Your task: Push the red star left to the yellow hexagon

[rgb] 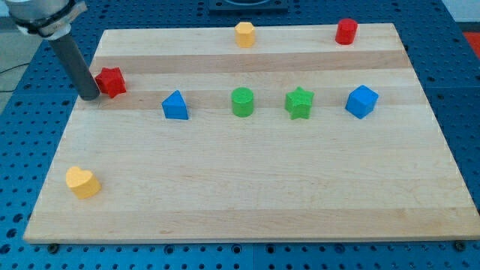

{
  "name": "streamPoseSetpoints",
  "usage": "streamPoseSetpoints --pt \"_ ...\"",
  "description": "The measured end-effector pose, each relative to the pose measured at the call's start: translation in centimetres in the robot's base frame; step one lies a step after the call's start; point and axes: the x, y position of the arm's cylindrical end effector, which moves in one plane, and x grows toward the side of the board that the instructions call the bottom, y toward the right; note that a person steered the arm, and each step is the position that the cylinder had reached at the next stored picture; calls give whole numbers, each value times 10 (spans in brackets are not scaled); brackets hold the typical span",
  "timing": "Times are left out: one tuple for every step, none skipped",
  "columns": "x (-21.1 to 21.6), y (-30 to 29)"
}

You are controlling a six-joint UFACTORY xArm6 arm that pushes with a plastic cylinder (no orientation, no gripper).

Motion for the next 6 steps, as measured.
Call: streamPoseSetpoints --pt "-26 22" --pt "-50 59" --pt "-72 102" --pt "-73 131" --pt "-48 111" --pt "-14 114"
